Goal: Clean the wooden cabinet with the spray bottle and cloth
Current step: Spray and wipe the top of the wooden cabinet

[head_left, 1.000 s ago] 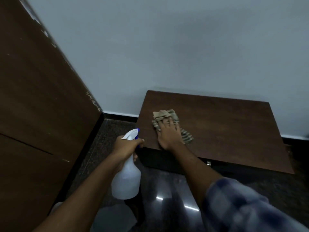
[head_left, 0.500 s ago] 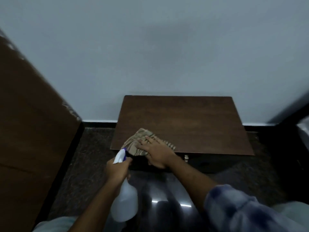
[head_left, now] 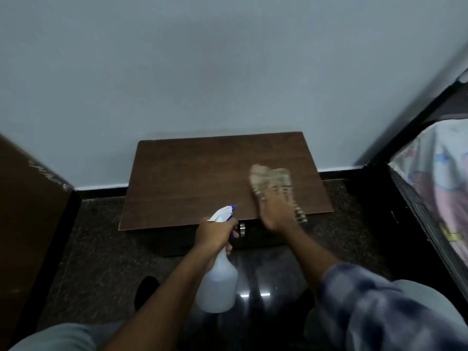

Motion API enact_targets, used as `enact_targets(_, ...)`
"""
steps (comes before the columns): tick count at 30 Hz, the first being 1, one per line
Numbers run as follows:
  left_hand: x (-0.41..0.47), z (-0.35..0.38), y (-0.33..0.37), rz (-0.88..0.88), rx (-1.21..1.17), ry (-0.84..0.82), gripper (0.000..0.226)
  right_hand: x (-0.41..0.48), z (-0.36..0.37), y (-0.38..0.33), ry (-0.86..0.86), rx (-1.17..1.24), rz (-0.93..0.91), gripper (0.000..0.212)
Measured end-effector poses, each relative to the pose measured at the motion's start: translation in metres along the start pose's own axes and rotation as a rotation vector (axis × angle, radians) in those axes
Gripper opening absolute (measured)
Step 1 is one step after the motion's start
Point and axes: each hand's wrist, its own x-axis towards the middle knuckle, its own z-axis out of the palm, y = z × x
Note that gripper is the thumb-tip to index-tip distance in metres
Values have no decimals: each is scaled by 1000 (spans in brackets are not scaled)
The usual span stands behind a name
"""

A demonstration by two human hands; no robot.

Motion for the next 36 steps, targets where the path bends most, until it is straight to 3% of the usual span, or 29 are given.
enact_targets(2,0,14,5,1,22,-44,16,-28,18,-3,-71,-75,-286,64)
enact_targets(3,-1,18,7,2,30,-66,21,-34,17,12,-61,-74,-296,67)
enact_targets(4,-2,21,7,-3,36,-92,27,-31,12,30,-7,-63,-208,67)
enact_targets(6,1,30,9,-7,56,-126,31,-9,-1,61,96,-10,150,64)
enact_targets(8,4,40,13,-12,57,-143,30,6,-13,61,54,36,331,62)
enact_targets(10,4,51,17,4,55,-159,26,-5,0,52,92,-36,102,62)
enact_targets(12,0,58,17,23,86,-178,23,-32,9,64,15,-74,-149,62)
enact_targets(13,-2,59,15,29,98,-175,22,-32,4,79,23,-61,-152,61)
enact_targets(15,-4,54,10,39,114,-152,16,-9,-8,96,104,10,140,59)
enact_targets(17,-6,45,9,23,99,-117,13,23,-23,82,77,119,395,59)
enact_targets(19,-8,34,9,10,62,-73,17,33,-17,40,66,70,263,60)
enact_targets(22,-15,14,4,1,67,18,22,0,17,-27,-34,-31,-195,65)
enact_targets(25,-18,-12,-7,-14,79,134,21,-38,26,-29,-88,-22,-467,68)
enact_targets(27,-20,-30,-13,-27,52,173,15,-30,21,-5,-55,-47,-439,65)
enact_targets(31,-26,-60,-18,-11,23,224,10,10,3,-32,15,37,33,59)
enact_targets(32,-27,-68,-19,-10,15,249,10,8,8,-59,1,40,1,59)
enact_targets(36,-29,-106,-23,-4,-50,337,12,-40,52,-114,-125,-20,-613,62)
